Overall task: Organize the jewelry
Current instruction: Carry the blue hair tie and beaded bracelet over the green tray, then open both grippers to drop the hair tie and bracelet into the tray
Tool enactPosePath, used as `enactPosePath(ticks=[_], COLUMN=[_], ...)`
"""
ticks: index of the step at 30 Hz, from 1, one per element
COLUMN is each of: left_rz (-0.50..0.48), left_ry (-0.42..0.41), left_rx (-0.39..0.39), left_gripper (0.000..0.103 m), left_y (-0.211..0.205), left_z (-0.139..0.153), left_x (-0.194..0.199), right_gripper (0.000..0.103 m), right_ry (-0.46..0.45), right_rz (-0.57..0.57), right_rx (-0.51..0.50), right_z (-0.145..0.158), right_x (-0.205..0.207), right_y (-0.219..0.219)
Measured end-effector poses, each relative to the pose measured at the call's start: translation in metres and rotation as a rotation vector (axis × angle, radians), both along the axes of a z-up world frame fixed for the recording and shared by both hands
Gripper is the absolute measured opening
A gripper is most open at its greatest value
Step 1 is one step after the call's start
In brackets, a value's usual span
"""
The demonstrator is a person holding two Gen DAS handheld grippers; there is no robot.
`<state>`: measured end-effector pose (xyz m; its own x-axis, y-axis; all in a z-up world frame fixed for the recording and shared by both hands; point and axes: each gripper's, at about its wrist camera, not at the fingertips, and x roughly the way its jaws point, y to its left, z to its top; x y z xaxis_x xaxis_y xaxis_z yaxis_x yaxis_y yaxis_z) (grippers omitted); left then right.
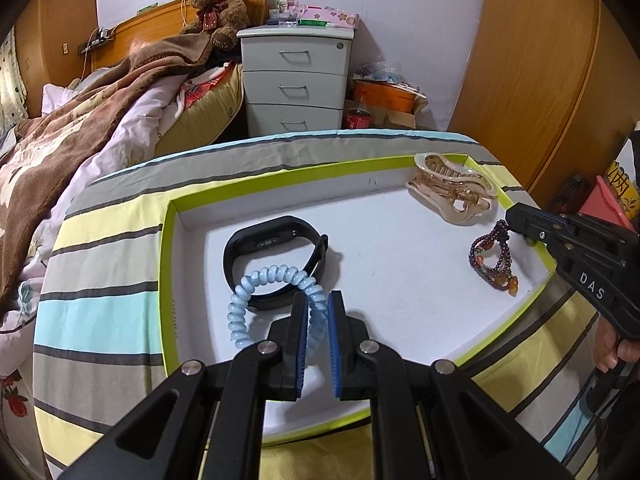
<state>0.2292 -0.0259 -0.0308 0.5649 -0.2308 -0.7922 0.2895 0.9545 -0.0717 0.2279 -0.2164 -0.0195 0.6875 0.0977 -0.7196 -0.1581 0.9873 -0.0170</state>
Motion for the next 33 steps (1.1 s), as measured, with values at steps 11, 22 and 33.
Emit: enactPosePath(ticks=[11,22,33], left_rz=[0.008,0.019,0.025], left_ry=[0.024,0.028,0.000], left_rx=[-0.002,-0.024,-0.036], left_gripper=[0.011,0.033,0.047], left_y=[0.000,0.003,0.003], left_z=[-0.005,-0.005,0.007], left_x=[0.002,0.002,-0.010], right_gripper=[0.002,0.011,0.030], right_ry=[0.008,0.016,-0.008], right_rz=[-0.012,-0.015,-0.025], right_rx=[-0.031,-0.018,0.005], right_z=[-0.005,-0.007,0.002], right_x=[0.001,0.001,-0.008], right_y=[0.000,0.002,0.002])
